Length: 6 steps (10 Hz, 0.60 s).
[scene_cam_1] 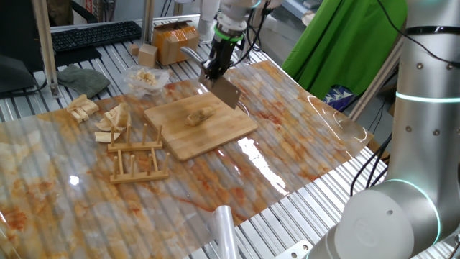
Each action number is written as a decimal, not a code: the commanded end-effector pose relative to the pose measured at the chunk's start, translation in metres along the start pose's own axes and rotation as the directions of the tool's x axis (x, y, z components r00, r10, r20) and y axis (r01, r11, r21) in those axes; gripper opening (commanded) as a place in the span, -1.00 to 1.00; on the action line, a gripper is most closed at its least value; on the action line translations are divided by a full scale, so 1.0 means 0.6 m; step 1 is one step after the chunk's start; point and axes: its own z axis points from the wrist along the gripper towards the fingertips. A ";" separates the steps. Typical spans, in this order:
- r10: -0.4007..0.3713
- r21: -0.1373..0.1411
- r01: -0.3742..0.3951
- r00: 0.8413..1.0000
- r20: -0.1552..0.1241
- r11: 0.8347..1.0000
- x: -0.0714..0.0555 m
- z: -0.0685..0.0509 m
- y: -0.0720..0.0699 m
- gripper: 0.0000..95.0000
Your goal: Slice the lotus root
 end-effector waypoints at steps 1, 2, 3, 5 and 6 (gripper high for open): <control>0.016 0.002 -0.016 1.000 0.004 1.000 0.008 0.002 0.002 -1.00; 0.018 0.000 -0.018 1.000 0.005 1.000 0.008 0.003 0.002 -1.00; 0.021 -0.003 -0.021 1.000 0.006 1.000 0.008 0.003 0.002 -1.00; 0.034 -0.010 -0.034 0.999 0.004 0.999 0.008 0.003 0.002 -1.00; 0.050 -0.020 -0.051 0.999 -0.007 0.999 0.008 0.003 0.002 -1.00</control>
